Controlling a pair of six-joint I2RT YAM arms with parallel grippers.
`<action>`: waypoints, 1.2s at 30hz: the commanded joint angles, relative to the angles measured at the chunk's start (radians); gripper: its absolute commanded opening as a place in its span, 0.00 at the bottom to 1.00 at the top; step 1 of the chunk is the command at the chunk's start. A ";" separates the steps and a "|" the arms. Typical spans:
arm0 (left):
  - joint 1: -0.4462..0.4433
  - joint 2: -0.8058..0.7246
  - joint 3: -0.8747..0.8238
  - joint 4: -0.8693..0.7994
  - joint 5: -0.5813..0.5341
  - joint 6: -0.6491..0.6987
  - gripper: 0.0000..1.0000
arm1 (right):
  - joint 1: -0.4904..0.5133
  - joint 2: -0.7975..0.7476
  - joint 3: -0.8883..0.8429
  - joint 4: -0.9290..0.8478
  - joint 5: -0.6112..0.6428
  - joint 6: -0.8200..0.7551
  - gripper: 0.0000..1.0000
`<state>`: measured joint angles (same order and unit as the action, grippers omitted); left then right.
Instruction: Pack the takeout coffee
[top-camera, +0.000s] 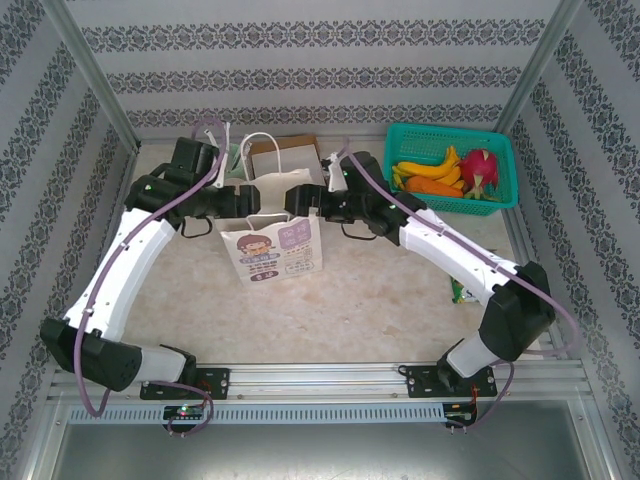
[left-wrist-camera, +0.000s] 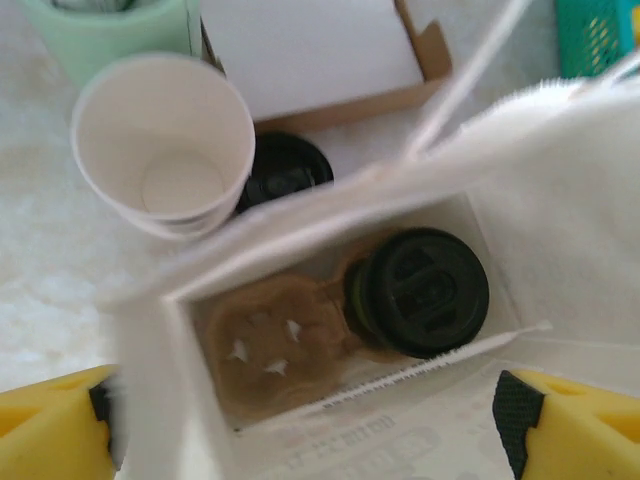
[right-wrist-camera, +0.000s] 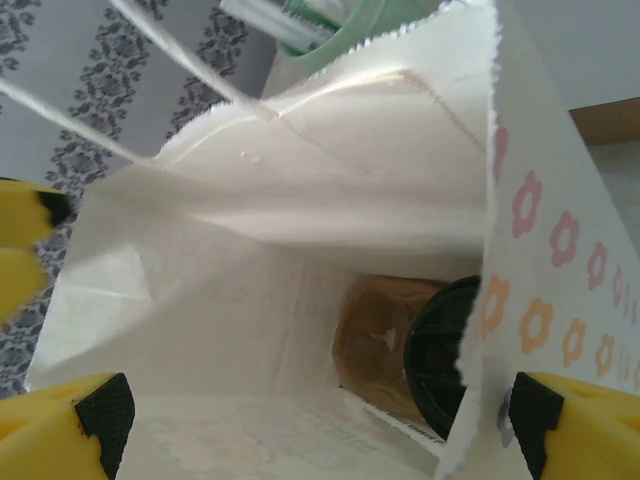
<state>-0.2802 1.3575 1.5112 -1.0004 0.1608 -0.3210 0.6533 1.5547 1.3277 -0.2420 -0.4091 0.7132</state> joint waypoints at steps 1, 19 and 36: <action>0.003 -0.007 0.007 -0.044 -0.056 -0.054 0.92 | 0.010 0.018 0.080 -0.006 0.004 -0.003 0.98; 0.014 -0.050 -0.099 0.056 -0.122 -0.022 0.82 | -0.235 0.247 0.276 -0.223 0.316 -0.283 0.72; 0.013 -0.083 -0.171 0.118 -0.161 -0.021 0.74 | -0.251 0.951 1.033 -0.583 0.265 -0.312 0.52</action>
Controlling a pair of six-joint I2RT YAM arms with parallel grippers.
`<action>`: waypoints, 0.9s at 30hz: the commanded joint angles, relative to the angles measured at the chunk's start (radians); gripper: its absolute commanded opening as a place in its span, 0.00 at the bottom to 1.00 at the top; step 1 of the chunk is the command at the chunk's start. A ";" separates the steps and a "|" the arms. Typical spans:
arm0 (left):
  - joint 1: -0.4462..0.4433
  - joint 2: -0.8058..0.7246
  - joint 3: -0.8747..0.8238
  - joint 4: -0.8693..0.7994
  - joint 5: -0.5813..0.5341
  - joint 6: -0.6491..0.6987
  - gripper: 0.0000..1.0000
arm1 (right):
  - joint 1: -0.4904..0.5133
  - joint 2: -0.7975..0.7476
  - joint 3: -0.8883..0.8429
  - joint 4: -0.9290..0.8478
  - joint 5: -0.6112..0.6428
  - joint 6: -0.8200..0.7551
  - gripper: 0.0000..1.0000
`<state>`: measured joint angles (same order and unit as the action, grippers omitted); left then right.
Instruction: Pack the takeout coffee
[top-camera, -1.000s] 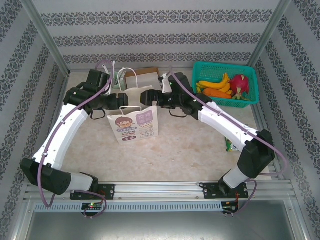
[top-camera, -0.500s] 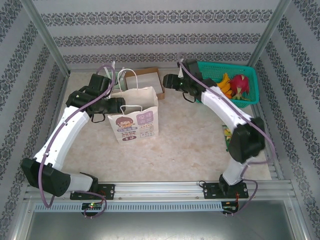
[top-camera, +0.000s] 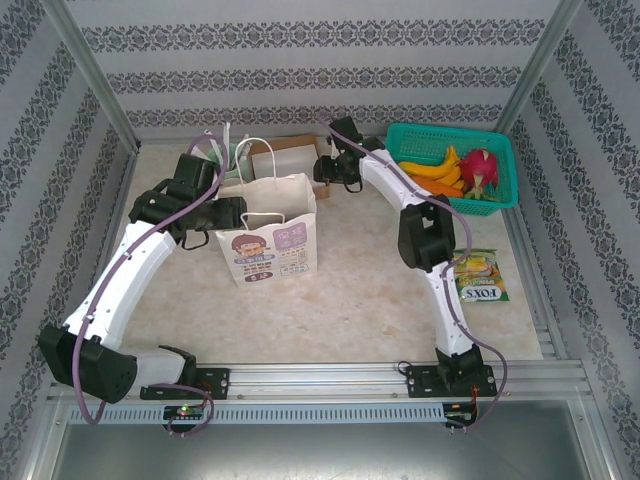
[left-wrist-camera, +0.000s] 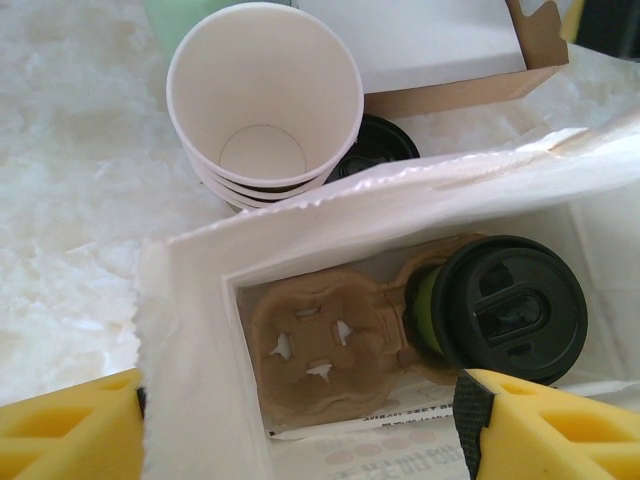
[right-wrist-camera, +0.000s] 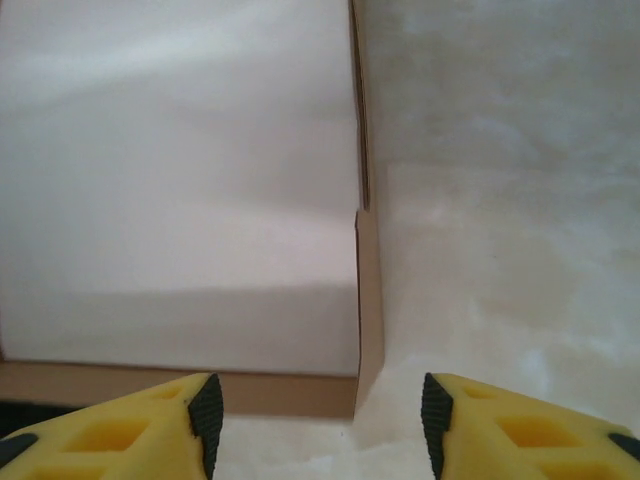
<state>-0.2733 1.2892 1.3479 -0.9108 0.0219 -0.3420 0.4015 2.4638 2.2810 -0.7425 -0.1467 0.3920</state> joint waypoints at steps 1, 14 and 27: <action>0.007 -0.014 -0.009 0.030 -0.022 0.000 0.74 | 0.000 0.063 0.103 -0.084 0.018 0.012 0.48; 0.007 -0.022 -0.028 0.046 -0.020 0.003 0.75 | -0.012 0.011 0.075 -0.085 0.304 0.002 0.00; 0.007 -0.018 -0.016 0.045 0.002 0.026 0.75 | -0.061 -0.274 -0.378 -0.024 0.397 -0.144 0.00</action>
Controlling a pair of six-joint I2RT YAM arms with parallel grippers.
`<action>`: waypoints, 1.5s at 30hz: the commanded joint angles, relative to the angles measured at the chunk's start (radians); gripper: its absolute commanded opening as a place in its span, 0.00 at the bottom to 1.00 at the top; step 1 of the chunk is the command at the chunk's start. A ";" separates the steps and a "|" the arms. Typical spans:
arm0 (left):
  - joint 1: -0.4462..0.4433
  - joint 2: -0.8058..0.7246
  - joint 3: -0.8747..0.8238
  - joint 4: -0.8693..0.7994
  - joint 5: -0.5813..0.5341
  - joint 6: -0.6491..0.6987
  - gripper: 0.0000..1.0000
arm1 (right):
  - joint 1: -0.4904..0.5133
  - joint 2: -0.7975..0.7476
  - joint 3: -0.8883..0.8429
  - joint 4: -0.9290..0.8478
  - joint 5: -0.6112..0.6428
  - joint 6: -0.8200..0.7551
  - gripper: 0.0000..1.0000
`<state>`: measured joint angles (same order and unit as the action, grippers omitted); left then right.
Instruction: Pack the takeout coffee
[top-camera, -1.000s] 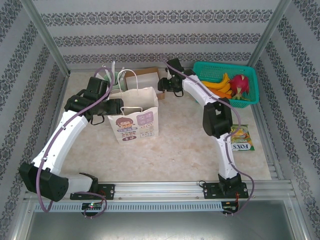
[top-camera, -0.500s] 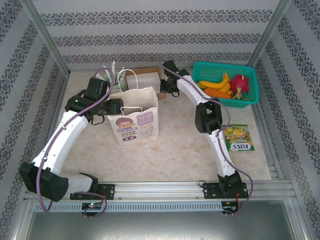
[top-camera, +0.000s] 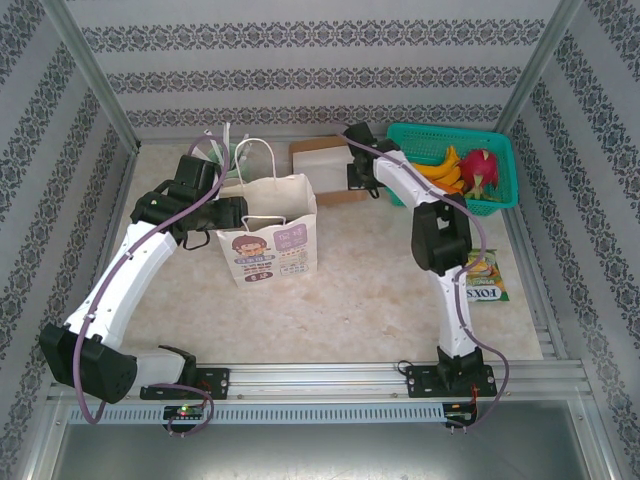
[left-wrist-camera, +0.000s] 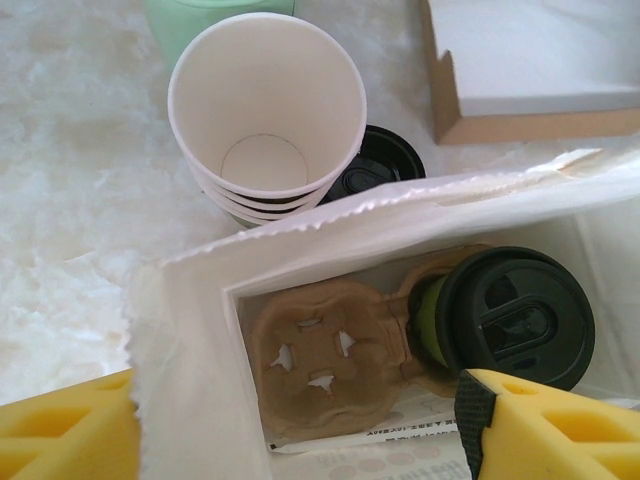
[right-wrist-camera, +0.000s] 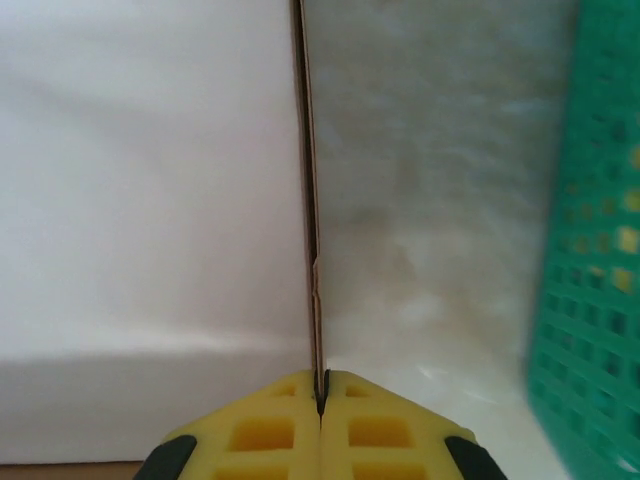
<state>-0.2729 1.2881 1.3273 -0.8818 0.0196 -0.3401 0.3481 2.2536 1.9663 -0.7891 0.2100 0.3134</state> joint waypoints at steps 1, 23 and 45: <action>0.007 -0.018 0.003 0.016 0.003 0.027 0.74 | -0.009 -0.080 -0.095 0.017 0.047 -0.082 0.00; 0.005 0.023 0.006 0.051 0.016 0.054 0.47 | -0.079 -0.491 -0.771 0.143 -0.031 -0.141 0.00; -0.031 0.129 0.090 0.158 0.181 0.034 0.46 | -0.114 -0.680 -0.973 0.148 -0.095 -0.083 0.09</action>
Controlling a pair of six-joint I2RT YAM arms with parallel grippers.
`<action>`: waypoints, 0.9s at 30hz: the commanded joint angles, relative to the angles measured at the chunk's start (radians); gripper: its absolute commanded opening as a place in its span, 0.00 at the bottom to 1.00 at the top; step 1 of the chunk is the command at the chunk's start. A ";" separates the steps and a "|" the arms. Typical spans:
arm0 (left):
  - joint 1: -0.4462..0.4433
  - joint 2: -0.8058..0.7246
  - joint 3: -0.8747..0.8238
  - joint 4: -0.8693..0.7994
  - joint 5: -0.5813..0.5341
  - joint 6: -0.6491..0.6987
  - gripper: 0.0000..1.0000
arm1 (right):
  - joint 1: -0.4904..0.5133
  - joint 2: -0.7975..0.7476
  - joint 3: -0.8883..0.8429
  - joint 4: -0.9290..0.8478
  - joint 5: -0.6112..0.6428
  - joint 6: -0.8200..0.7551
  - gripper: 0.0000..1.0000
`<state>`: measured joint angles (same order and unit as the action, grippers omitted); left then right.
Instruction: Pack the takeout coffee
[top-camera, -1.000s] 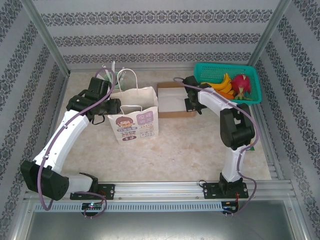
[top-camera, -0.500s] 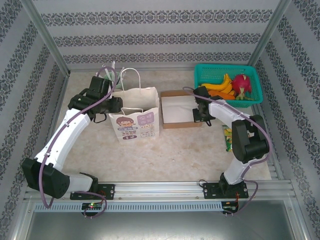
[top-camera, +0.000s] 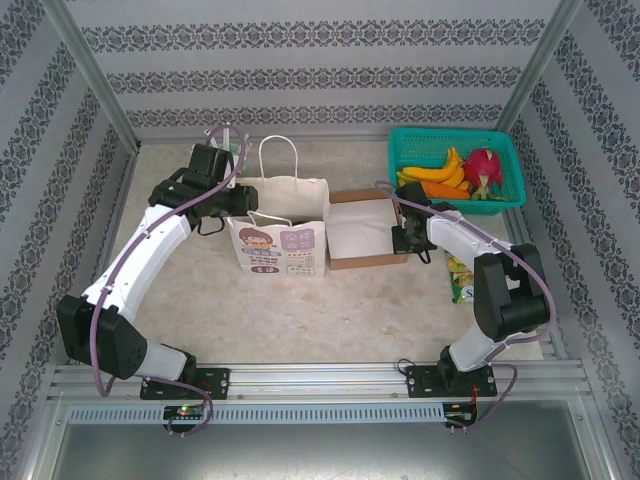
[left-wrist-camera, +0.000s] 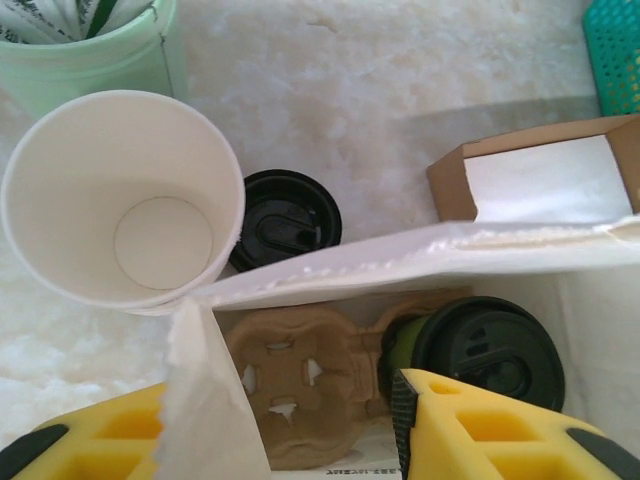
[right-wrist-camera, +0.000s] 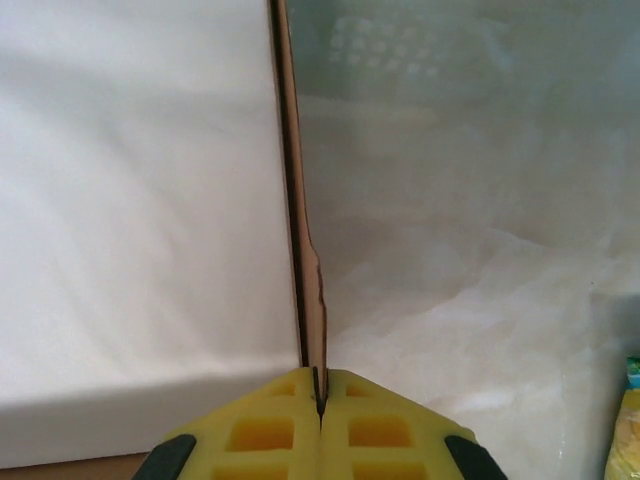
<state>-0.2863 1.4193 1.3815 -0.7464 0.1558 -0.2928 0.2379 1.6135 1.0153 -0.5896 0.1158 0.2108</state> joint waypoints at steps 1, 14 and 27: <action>-0.020 -0.007 0.038 0.016 0.051 -0.020 0.46 | -0.003 -0.049 -0.025 -0.052 -0.006 0.024 0.12; -0.019 -0.033 0.044 -0.040 0.127 -0.130 0.48 | 0.039 -0.079 0.104 -0.066 -0.139 0.077 0.52; -0.008 -0.086 0.001 -0.102 0.009 -0.220 0.59 | 0.121 0.247 0.324 -0.002 -0.177 0.171 0.83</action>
<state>-0.2947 1.3624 1.4021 -0.8005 0.2295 -0.4713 0.3454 1.8229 1.2854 -0.5892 -0.0834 0.3435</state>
